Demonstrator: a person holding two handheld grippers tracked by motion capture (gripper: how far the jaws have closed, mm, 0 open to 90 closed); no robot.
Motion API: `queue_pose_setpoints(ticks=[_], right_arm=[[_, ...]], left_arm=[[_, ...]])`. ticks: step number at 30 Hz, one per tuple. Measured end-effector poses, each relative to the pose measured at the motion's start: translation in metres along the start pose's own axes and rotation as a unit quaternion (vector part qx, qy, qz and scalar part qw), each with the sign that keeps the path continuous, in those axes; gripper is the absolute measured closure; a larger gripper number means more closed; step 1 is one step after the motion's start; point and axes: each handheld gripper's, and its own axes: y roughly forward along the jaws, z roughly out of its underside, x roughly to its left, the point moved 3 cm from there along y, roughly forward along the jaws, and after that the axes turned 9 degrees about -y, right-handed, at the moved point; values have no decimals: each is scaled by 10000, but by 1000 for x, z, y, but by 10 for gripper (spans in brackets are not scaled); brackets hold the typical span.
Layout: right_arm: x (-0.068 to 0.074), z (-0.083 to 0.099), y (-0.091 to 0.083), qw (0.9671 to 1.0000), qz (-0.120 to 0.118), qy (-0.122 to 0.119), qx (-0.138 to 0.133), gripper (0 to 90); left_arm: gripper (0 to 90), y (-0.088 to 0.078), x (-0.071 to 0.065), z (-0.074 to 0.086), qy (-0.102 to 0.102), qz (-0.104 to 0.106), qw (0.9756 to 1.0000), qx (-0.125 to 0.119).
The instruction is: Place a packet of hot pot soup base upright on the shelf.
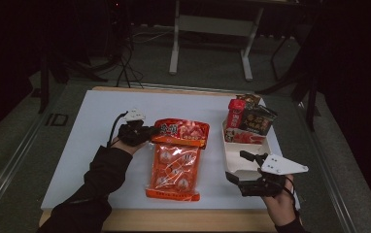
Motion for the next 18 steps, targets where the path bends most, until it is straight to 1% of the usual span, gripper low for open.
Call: queue_pose_setpoints(ticks=[3, 5, 7, 9, 10, 13, 15, 16, 17, 18], right_arm=[[-2, -2, 2, 10000, 29, -7, 43, 147], [-5, -3, 4, 9999, 47, 95, 36, 140], [-7, -4, 7, 9997, 108, 171, 129, 140], [-8, -5, 11, 9995, 64, 247, 165, 131], [-8, -5, 12, 9995, 98, 230, 185, 130], [-7, -5, 18, 9993, 76, 253, 260, 115], [-7, -6, 21, 9994, -62, 262, 204, 109], [-7, -6, 23, 9993, -38, 306, 190, 109], [-7, -7, 25, 9992, -110, 334, 167, 109], [-7, -8, 26, 9993, -122, 303, 179, 109]], left_arm=[[900, -5, -5, -2, 33, 63, 10000, -51], [900, -7, -7, -4, 44, 83, 9999, -74], [900, -8, -9, -5, 52, 106, 9999, -86], [900, -10, -11, -5, 94, 115, 9998, -102], [900, -12, -13, -6, 104, 159, 9997, -127], [900, -15, -16, -8, 130, 201, 9996, -163], [900, -17, -20, -9, 170, 225, 9994, -178], [900, -18, -22, -10, 196, 264, 9993, -199], [900, -19, -23, -10, 214, 283, 9991, -224], [900, -21, -25, -11, 227, 301, 9990, -228]])
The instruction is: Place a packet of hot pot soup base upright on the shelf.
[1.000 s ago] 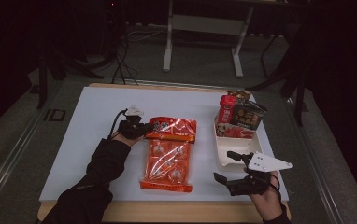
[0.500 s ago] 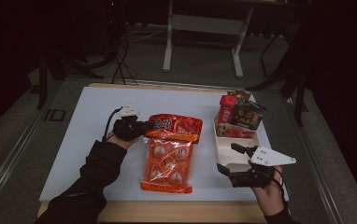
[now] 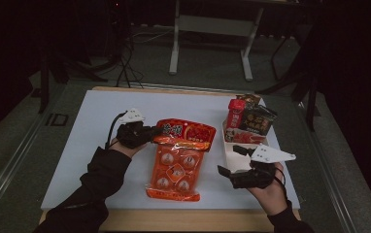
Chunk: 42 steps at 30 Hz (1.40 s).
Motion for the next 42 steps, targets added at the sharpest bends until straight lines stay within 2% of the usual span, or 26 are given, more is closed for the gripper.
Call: queue_pose_setpoints(ticks=[5, 9, 11, 17, 19, 22, 25, 27, 29, 34, 36, 38, 40, 42], right_arm=[[-1, -6, 7, 9999, 67, -109, 23, 131], [-6, -13, 12, 9998, 154, -108, -44, 136], [-9, -17, 15, 9996, 231, -130, -84, 137], [-18, -25, 25, 9995, 261, -144, -58, 136], [-20, -25, 29, 9997, 224, -85, -78, 136], [-22, -23, 35, 9997, 230, -34, -33, 136], [-22, -20, 41, 10000, 78, 28, -18, 137], [-20, -20, 46, 9999, -116, 50, -41, 145], [-17, -20, 51, 9994, -338, 50, -18, 185], [-14, -16, 62, 9972, -734, 66, 101, 404], [-11, -15, 65, 9967, -802, 25, 116, 450], [-8, -14, 67, 9955, -934, -4, 127, 549], [-4, -14, 69, 9946, -1030, -38, 121, 602], [-3, -14, 68, 9939, -1100, -58, 65, 738]], left_arm=[[900, -6, -8, -2, 74, 116, 9999, -68], [900, -11, -14, -4, 170, 223, 9995, -109], [900, -14, -18, -4, 225, 317, 9991, -158], [900, -22, -26, -4, 352, 548, 9975, -262], [900, -24, -28, -3, 474, 633, 9964, -315], [900, -28, -29, -2, 473, 728, 9956, -351], [900, -29, -29, -2, 425, 828, 9949, -377], [900, -29, -29, -1, 405, 876, 9945, -411], [900, -29, -29, -1, 353, 920, 9942, -424], [900, -31, -33, 0, 426, 972, 9932, -488], [900, -32, -34, 0, 408, 1000, 9930, -483], [900, -32, -35, 0, 411, 967, 9933, -483], [900, -32, -34, 0, 377, 982, 9933, -484], [900, -33, -33, 1, 380, 976, 9934, -476]])
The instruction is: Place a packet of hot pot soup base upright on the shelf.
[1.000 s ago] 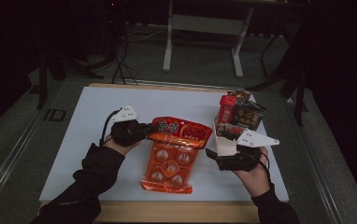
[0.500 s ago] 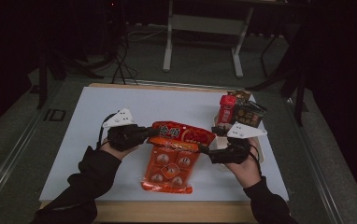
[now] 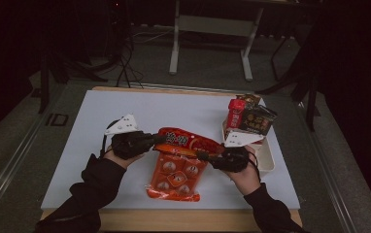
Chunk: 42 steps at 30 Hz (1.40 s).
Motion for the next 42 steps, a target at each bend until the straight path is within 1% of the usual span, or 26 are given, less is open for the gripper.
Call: queue_pose_setpoints(ticks=[3, 4, 7, 9, 10, 13, 15, 16, 19, 20, 21, 22, 25, 26, 29, 30, 31, 32, 33, 35, 37, 38, 39, 40, 41, 42], right_arm=[[1, -1, -3, 9998, -211, 35, -29, 891], [2, -2, -3, 9997, -240, 34, -17, 898], [8, -6, -5, 9997, -242, -49, 38, 900], [11, -12, -9, 9995, -302, 3, -10, 900], [14, -15, -11, 9995, -322, -17, -50, 900], [20, -24, -19, 9993, -353, -79, -123, 900], [22, -31, -24, 9993, -325, -120, -138, 900], [22, -34, -27, 9992, -326, -85, -207, 900], [22, -39, -31, 9993, -302, -124, -205, 900], [22, -42, -33, 9993, -274, -136, -226, 900], [21, -49, -38, 9992, -242, -203, -264, 900], [20, -52, -40, 9992, -236, -202, -262, 900], [17, -61, -46, 9990, -166, -325, -258, 900], [15, -63, -47, 9990, -157, -327, -261, 900], [13, -67, -51, 9989, -138, -387, -215, 900], [13, -69, -53, 9989, -127, -410, -208, 900], [12, -71, -55, 9988, -112, -424, -233, 900], [12, -72, -57, 9988, -124, -404, -246, 900], [11, -74, -59, 9987, -82, -431, -261, 900], [9, -77, -64, 9988, -103, -366, -320, 900], [7, -79, -67, 9988, -49, -350, -347, 900], [6, -80, -69, 9988, -68, -311, -373, 900], [4, -85, -76, 9985, -6, -305, -449, 900], [2, -87, -80, 9983, -11, -286, -503, 900], [1, -89, -83, 9981, -9, -248, -563, 900], [0, -91, -87, 9979, 23, -265, -583, 900]], left_arm=[[899, -1, 0, 1, 29, 5, 10000, 9], [898, -2, 0, 1, 9, -9, 10000, 24], [897, -5, -1, 0, -27, 6, 10000, 31], [898, -8, -3, -3, -26, 40, 10000, -35], [898, -10, -5, -4, -45, 50, 10000, -38], [898, -14, -10, -10, 16, 107, 9999, -114], [897, -17, -13, -14, 69, 149, 9997, -167], [897, -17, -13, -16, 117, 169, 9996, -177], [895, -18, -14, -17, 164, 191, 9995, -202], [895, -19, -15, -20, 212, 267, 9991, -266], [891, -20, -15, -21, 211, 288, 9990, -282], [890, -20, -16, -21, 243, 289, 9987, -334], [868, -19, -16, -23, 182, 383, 9984, -362], [853, -18, -16, -23, 134, 413, 9985, -343], [798, -16, -17, -22, 125, 461, 9983, -341], [741, -16, -17, -22, 108, 487, 9981, -361], [679, -15, -18, -22, 123, 464, 9982, -365], [643, -15, -18, -21, 163, 424, 9982, -394], [617, -16, -18, -21, 188, 460, 9977, -455], [519, -16, -19, -20, 132, 455, 9979, -453], [448, -17, -19, -20, 120, 501, 9975, -485], [448, -16, -19, -18, 19, 490, 9979, -416], [343, -16, -20, -16, 13, 488, 9979, -422], [291, -14, -20, -15, -39, 430, 9983, -387], [221, -13, -20, -13, -117, 430, 9984, -343], [158, -12, -20, -10, -74, 452, 9986, -256]])
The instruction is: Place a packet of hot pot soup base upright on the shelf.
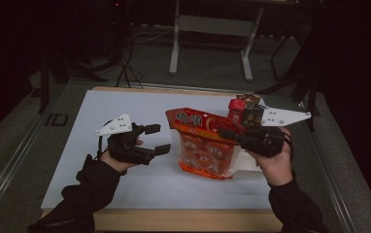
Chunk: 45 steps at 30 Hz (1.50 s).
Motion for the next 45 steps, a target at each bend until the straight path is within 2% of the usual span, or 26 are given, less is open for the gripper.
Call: queue_pose_setpoints(ticks=[2, 4, 8, 11, 16, 23, 25, 30, 36, 45], right_arm=[[-3, -6, -7, 9999, 60, -1, -99, 900], [-6, -11, -15, 9997, 195, -44, -118, 900], [-15, -21, -31, 9989, 417, -42, -195, 900], [-22, -26, -42, 9979, 609, -40, -213, 900], [-36, -27, -59, 9953, 942, 34, -197, 900], [-54, -14, -76, 9914, 1274, 232, -174, 900], [-56, -11, -77, 9912, 1287, 269, -162, 900], [-66, 4, -86, 9887, 1433, 428, -123, 900], [-72, 21, -86, 9867, 1517, 579, -32, 900], [-78, 41, -80, 9854, 1494, 817, -18, 900]], left_arm=[[132, 2, 0, 4, 60, -165, 9998, 53], [85, 3, 0, 8, 4, -197, 9997, 107], [20, 3, 3, 15, -67, -344, 9994, 57], [15, 1, 5, 22, -76, -485, 9988, 86], [15, -2, 9, 36, -181, -518, 9985, 66], [16, -5, 12, 58, -260, -589, 9978, 178], [16, -6, 11, 61, -276, -571, 9978, 203], [16, -7, 10, 81, -359, -592, 9972, 274], [16, -5, 15, 97, -521, -632, 9962, 287], [16, -4, 19, 105, -641, -646, 9956, 229]])
